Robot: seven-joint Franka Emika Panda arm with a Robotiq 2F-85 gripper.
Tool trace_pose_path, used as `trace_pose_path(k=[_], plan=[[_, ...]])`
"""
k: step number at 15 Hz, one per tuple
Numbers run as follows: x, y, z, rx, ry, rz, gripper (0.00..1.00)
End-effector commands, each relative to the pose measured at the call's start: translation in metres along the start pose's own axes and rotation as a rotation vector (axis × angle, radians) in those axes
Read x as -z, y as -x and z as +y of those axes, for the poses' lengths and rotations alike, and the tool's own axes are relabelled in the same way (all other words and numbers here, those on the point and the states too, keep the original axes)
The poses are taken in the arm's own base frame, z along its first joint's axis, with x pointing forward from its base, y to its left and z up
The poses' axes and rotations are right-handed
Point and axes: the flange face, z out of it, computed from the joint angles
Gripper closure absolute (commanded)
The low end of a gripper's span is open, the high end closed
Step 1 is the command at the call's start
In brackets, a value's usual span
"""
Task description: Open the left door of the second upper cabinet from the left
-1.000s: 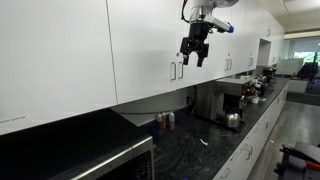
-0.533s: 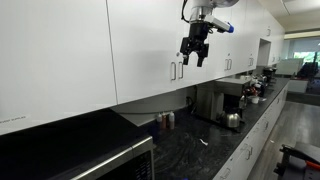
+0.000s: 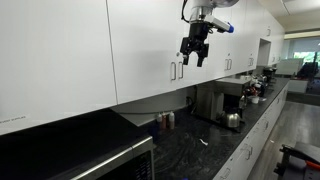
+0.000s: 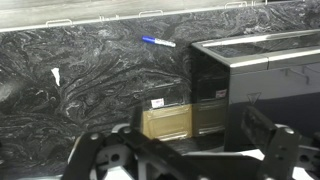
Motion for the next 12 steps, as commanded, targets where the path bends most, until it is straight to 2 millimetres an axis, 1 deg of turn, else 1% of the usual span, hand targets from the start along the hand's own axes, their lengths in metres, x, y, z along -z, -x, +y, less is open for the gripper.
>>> trace_pose_path(k=[1, 10, 12], plan=[[0.0006, -0.0002, 0.0, 0.0, 0.0, -0.001, 0.0], [0.0006, -0.0002, 0.0, 0.0, 0.0, -0.001, 0.0], [-0.0047, -0.0031, 0.0036, 0.002, 0.004, -0.004, 0.0]])
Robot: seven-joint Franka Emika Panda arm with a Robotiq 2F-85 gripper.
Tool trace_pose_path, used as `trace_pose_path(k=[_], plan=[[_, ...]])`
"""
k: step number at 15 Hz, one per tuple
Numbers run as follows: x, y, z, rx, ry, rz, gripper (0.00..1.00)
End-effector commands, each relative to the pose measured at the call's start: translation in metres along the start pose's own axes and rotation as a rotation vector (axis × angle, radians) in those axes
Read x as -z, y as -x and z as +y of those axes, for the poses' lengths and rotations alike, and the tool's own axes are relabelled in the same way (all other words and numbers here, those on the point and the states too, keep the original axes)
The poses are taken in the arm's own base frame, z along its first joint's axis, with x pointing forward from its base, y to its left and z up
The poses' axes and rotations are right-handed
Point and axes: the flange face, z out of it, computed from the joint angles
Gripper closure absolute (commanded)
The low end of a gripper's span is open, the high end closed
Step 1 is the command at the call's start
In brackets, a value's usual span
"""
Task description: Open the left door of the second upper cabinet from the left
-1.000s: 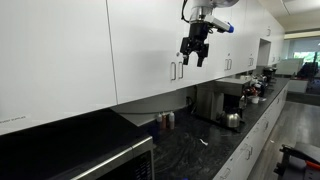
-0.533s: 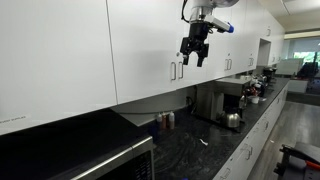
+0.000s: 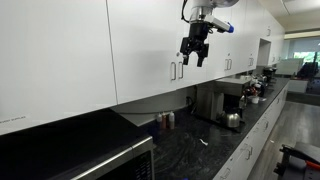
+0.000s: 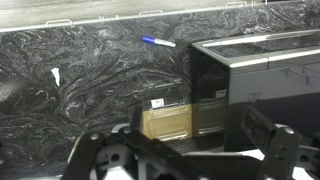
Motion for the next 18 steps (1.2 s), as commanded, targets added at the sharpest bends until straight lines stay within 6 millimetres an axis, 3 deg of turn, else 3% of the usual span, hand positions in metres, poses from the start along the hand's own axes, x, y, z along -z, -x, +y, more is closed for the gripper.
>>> trace_pose_path(k=[1, 9, 18], plan=[[-0.008, -0.005, 0.007, 0.008, 0.0, 0.003, 0.0], [-0.034, -0.02, 0.026, 0.087, -0.038, 0.136, 0.0], [-0.054, -0.042, 0.038, 0.074, 0.055, 0.405, 0.0]])
